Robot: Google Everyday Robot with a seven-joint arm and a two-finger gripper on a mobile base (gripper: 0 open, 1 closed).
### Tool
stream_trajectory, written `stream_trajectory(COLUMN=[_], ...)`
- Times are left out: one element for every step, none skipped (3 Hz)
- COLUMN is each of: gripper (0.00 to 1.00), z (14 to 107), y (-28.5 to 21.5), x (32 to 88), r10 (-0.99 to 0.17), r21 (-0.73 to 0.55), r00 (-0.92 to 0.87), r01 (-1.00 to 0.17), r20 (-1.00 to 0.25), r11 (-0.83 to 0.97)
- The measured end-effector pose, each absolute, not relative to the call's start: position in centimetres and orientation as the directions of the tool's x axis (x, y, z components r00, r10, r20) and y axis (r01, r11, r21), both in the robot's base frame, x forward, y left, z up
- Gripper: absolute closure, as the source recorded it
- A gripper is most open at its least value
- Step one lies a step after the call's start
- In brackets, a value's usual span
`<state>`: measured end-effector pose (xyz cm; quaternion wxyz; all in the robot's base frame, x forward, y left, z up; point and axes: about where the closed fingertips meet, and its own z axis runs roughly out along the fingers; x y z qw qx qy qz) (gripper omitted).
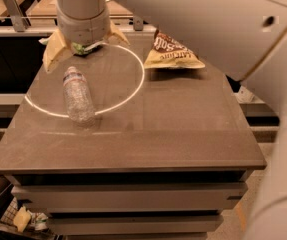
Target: Place water bottle upright
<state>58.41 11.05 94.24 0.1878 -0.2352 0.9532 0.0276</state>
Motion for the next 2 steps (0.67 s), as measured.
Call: stream_trajectory(gripper=[0.0, 0.0], z=[92.2, 90.2], y=[12.5, 13.7], x=[58.9, 58.8], r10=[-0.444, -0.452], r21=[-0.041, -0.037], r00=[-0.838, -0.852], r01=[-0.456, -0.459], r20=[-0.316, -0.263], r11=[0.889, 0.887])
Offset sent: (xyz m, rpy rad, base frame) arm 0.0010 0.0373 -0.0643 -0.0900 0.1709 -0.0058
